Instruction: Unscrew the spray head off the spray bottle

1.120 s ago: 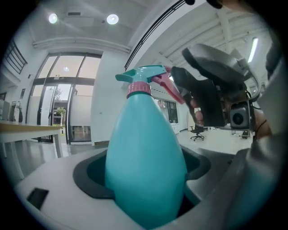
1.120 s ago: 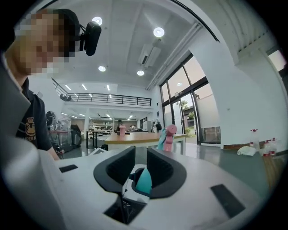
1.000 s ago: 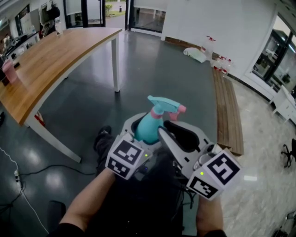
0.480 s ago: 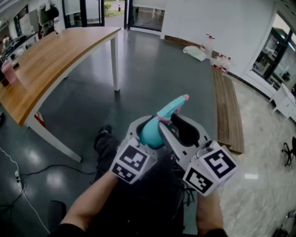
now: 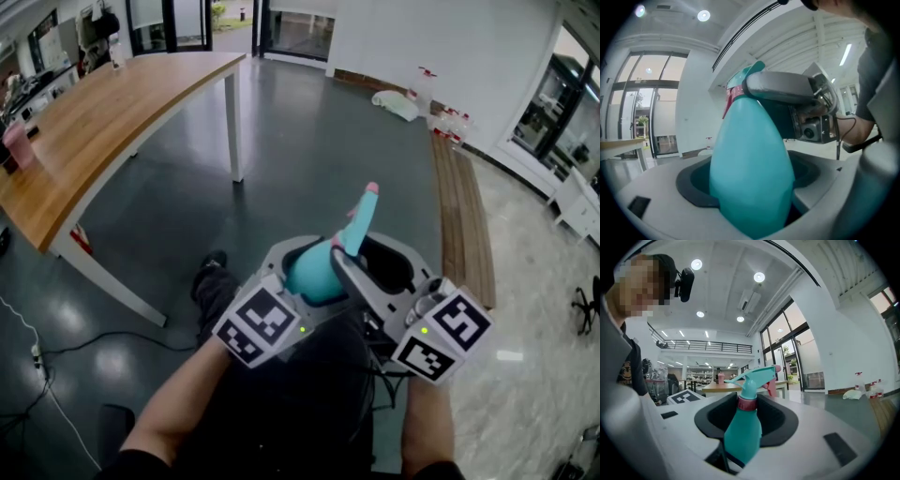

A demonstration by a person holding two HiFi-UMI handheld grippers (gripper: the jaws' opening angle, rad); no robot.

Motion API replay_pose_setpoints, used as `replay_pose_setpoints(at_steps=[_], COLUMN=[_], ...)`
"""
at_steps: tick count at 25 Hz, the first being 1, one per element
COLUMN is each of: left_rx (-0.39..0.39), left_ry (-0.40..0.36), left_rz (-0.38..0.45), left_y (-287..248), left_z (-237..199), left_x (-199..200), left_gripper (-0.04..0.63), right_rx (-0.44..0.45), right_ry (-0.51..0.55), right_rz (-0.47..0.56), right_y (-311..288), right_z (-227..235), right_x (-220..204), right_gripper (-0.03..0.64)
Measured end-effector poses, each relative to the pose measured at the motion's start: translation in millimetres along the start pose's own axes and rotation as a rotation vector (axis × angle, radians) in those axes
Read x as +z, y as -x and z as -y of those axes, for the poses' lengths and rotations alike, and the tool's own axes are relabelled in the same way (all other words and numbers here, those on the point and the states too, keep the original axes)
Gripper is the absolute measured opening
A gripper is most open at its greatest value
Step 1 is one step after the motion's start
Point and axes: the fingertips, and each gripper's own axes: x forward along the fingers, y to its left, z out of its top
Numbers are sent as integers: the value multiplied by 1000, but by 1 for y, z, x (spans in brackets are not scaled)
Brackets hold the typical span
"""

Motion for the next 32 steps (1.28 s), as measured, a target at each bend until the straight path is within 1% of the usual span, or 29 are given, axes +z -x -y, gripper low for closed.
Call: replay_pose_setpoints(at_steps=[5, 7, 9, 13, 16, 19, 22, 25, 32], left_rx=[-213, -273, -313, -349, -359, -353, -342, -317, -229], left_ry=[12, 8, 3, 4, -2, 4, 4, 10, 33], left_rz=[3, -5, -14, -21, -27, -24, -37, -64, -134], left_y=[7, 11, 14, 16, 16, 16, 15, 13, 7], left_z=[22, 28, 32, 36, 39, 37, 34, 28, 15], left_x=[4, 3, 1, 0, -1, -1, -5, -13, -32], left_gripper=[431, 431, 431, 431, 431, 431, 431, 431, 431], right_rx=[172, 223, 259, 290, 297, 286, 269, 241, 133], right_ry=[-4, -11, -17, -20, -40, -49, -56, -54, -28], right_rz=[38, 52, 62, 72, 101, 114, 131, 152, 211], right_y=[11, 15, 17, 19, 25, 27, 27, 27, 30], right_z=[-8, -10, -12, -14, -12, -8, -4, 0, 12], right_x=[1, 1, 0, 0, 6, 9, 11, 15, 27], right_gripper=[143, 143, 141, 141, 141, 141, 141, 141, 141])
